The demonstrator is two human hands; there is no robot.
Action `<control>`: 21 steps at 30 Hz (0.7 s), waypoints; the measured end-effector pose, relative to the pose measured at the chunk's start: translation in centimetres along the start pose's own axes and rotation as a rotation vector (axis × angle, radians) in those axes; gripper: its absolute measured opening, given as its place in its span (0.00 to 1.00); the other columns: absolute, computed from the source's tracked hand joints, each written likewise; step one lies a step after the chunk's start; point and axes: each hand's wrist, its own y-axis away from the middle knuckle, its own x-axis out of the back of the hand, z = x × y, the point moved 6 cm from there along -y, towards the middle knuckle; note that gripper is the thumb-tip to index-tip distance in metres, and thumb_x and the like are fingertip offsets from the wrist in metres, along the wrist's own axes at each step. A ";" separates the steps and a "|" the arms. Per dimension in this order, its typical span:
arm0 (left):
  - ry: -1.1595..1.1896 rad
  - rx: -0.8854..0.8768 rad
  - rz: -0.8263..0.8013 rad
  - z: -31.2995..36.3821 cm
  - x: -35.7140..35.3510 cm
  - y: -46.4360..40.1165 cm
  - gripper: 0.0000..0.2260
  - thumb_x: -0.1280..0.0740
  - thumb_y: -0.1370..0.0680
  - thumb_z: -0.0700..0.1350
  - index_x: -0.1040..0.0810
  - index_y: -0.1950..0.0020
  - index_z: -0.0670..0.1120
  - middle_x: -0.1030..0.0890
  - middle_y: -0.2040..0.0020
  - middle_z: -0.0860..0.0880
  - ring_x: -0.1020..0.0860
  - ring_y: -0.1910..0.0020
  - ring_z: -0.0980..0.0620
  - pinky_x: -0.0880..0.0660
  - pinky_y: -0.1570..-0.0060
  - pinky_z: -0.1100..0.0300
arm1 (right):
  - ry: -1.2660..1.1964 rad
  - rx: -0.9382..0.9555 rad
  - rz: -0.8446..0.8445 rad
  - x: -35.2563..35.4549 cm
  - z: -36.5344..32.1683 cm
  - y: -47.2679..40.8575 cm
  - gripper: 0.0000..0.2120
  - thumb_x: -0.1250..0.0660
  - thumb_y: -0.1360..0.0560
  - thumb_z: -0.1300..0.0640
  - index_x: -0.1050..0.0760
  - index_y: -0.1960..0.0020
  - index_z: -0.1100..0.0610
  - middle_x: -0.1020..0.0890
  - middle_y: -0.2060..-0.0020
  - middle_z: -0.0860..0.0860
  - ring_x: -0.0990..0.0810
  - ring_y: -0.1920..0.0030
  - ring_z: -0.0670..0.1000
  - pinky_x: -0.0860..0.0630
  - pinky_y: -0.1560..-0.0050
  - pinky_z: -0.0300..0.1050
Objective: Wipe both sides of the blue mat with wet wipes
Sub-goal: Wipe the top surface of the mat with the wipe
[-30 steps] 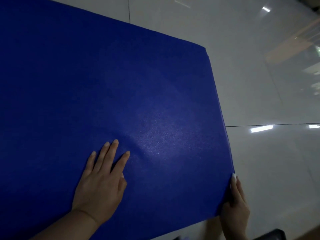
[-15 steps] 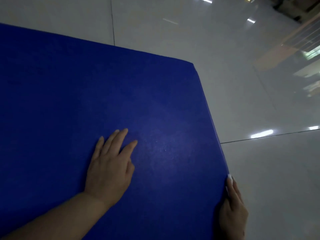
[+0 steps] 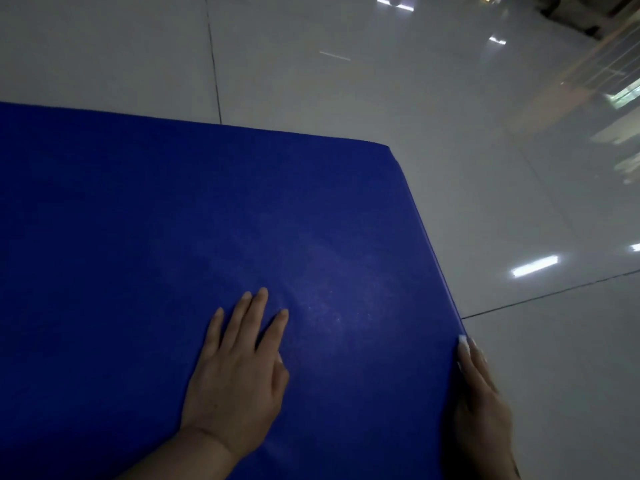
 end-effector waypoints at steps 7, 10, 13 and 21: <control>0.023 -0.017 0.003 -0.1 0.1 -0.3 0.23 0.47 0.25 0.49 0.25 0.33 0.44 0.32 0.27 0.41 0.36 0.28 0.44 0.46 0.31 0.45 | -0.050 0.030 -0.065 -2.0 -2.7 -8.2 0.27 0.46 0.23 0.72 0.36 0.27 0.54 0.36 0.30 0.44 0.38 0.30 0.46 0.44 0.29 0.43; 0.004 -0.013 -0.007 0.0 0.1 -0.3 0.24 0.47 0.25 0.49 0.25 0.33 0.44 0.32 0.28 0.41 0.37 0.28 0.44 0.48 0.30 0.46 | -0.085 0.017 -0.097 -2.2 -3.3 -10.6 0.26 0.46 0.21 0.69 0.36 0.27 0.52 0.35 0.29 0.46 0.39 0.33 0.40 0.46 0.31 0.37; 0.006 -0.005 -0.024 -0.1 0.1 -0.2 0.24 0.47 0.24 0.49 0.25 0.33 0.45 0.32 0.27 0.41 0.38 0.28 0.44 0.49 0.30 0.47 | -0.064 0.079 -0.123 -2.0 -3.1 -9.4 0.32 0.46 0.25 0.75 0.38 0.26 0.52 0.37 0.29 0.44 0.41 0.30 0.42 0.44 0.29 0.41; 0.041 -0.002 -0.003 -0.1 0.2 -0.2 0.23 0.48 0.24 0.49 0.25 0.33 0.44 0.32 0.27 0.41 0.38 0.27 0.44 0.51 0.28 0.48 | -0.068 0.049 -0.148 1.6 2.9 1.4 0.41 0.35 0.30 0.76 0.38 0.26 0.45 0.37 0.29 0.35 0.40 0.29 0.36 0.39 0.29 0.50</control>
